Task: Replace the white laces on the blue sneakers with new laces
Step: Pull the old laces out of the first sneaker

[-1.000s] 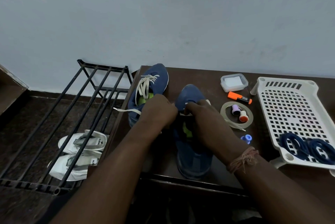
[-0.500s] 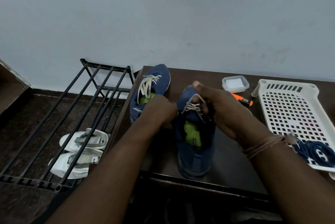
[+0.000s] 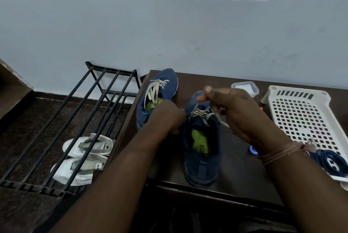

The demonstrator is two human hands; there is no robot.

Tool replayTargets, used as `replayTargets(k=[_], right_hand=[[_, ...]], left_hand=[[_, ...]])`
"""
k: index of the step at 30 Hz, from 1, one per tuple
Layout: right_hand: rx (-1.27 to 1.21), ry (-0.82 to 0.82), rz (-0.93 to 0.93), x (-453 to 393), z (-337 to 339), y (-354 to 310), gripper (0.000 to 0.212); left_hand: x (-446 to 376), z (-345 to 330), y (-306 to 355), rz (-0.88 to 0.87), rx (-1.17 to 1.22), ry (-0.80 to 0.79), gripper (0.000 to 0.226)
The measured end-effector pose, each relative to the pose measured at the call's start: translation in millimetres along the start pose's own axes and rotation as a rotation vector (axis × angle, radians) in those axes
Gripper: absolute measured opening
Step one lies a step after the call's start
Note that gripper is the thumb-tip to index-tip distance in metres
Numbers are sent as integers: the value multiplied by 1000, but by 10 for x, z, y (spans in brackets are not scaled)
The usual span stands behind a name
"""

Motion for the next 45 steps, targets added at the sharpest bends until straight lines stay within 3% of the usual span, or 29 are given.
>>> replayTargets(k=[1,2,4,7,9,12,15,16,18,20,22,24,27,30,32,36,39,42,45], right_hand=[[-82,29,82,2,32,-101,37],[-197,46,157,1,72,-176,42],[-433,41,257,4,133,-278,51],[-640,-40,189,4,80,-246,56],[-545,-82,126,13,6,-186,62],[-371,-27,197,44,-4,-238,63],[-498,2,256,92,13,-397,65],[-532,-16,270,95,9,-437,68],[-540,-37,285,94,18,-453,72],[-364,22,230,62,73,-341,71],[47,95,121,16,126,-160,63],[387,76,23,-7,98,16,43],[750,-8,-129,-11,78,312,15],[772,-88,-256,2,75,523,14],[793,-49,-264,-12,117,503,14],[811,13,-280,1,159,483,13],[802,53,-271,11,175,472,14],[818,53,-280,19,193,462,16],[829,83,-297,11,243,475,14]], left_hand=[[38,0,68,-5,63,-11,33],[103,17,7,127,233,-41,36],[84,31,-40,96,287,-34,42],[108,45,-98,207,423,-18,43],[128,8,-76,169,494,10,44],[149,26,-20,124,456,6,44],[160,21,22,87,427,-44,39],[134,33,-59,146,553,16,36],[64,57,-86,131,433,84,28],[81,113,70,-1,337,101,20],[133,179,230,-139,375,156,24],[178,221,378,-280,315,192,25],[203,147,477,-358,122,206,24],[267,255,542,-410,139,315,9],[254,278,509,-351,220,325,14],[209,169,351,-163,652,148,15],[244,118,437,-178,794,22,16],[263,117,543,-218,733,0,12],[228,202,508,-284,410,138,10]])
Point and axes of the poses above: each hand's wrist, its own x-axis away from the middle knuckle, its own z-axis out of the back of the hand, y = z × x, the point moved 9 cm from there along -x, towards the middle knuckle, and after that the axes turned 11 degrees about x, right-handed, at the moved point
